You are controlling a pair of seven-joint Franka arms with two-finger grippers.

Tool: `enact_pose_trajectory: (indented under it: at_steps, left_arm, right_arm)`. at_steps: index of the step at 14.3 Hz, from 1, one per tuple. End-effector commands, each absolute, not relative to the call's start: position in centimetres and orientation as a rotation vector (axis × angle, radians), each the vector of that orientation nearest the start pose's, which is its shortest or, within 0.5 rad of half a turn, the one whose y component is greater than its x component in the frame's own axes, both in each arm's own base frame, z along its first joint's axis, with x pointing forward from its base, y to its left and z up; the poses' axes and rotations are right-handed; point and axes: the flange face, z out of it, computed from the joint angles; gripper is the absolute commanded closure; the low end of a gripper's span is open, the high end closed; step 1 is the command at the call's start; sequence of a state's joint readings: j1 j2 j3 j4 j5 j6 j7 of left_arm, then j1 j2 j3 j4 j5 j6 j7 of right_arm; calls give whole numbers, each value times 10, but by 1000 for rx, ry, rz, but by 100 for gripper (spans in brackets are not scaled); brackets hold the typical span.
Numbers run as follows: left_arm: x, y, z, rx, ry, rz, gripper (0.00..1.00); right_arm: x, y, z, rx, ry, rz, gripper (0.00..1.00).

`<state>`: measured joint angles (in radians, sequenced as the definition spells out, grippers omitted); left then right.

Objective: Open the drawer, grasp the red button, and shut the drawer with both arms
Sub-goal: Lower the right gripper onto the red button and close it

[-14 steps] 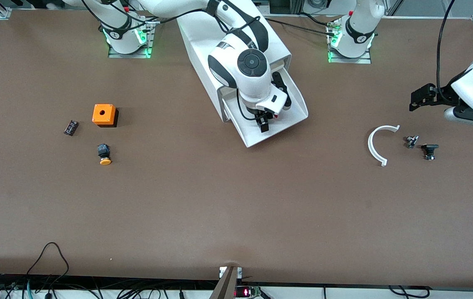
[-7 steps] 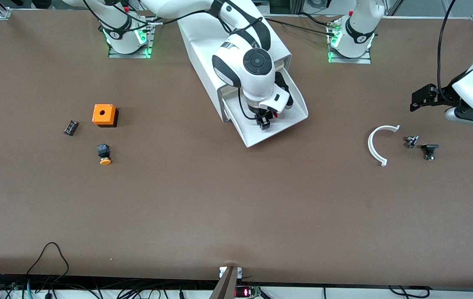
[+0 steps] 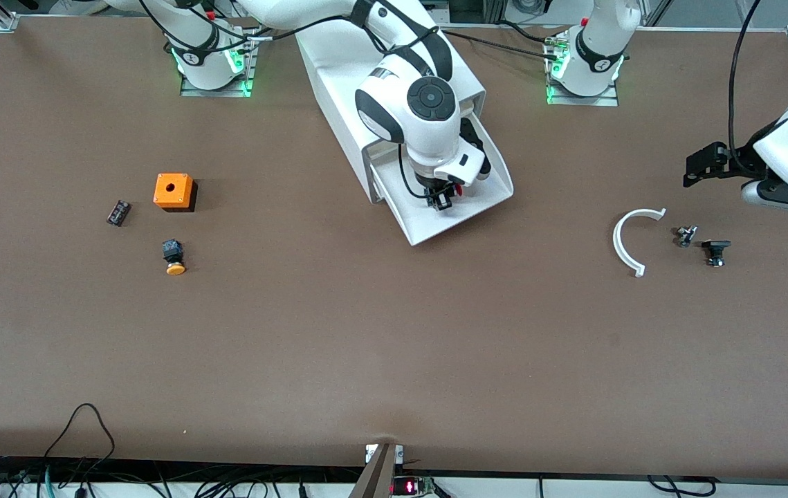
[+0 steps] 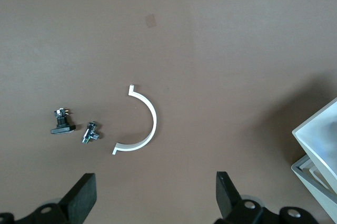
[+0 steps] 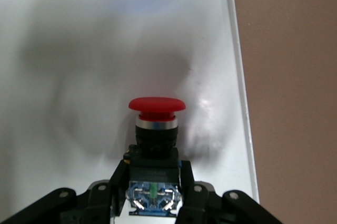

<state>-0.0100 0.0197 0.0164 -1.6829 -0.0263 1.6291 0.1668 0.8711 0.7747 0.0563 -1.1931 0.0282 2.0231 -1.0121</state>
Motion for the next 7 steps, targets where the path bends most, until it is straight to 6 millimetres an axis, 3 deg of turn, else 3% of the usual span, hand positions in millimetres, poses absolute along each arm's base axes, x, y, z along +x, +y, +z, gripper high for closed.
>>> enact_pose_trajectory:
  at_steps: [1,3,5,7]
  left_arm:
    - [568,3,572,-3135,241,111,0]
    - [568,3,572,-3135,241,113,0]
    - [568,3,572,-3135,241,113,0]
    - [568,2,572,-3135,243,116,0]
  right_arm:
    - [458,612,334,1836,2598,130,76]
    - [458,612,350,1894,2549,162,78]
    - [461,607,384,1932,2468,227,78]
    - [476,592,416,2047,2350,292,78]
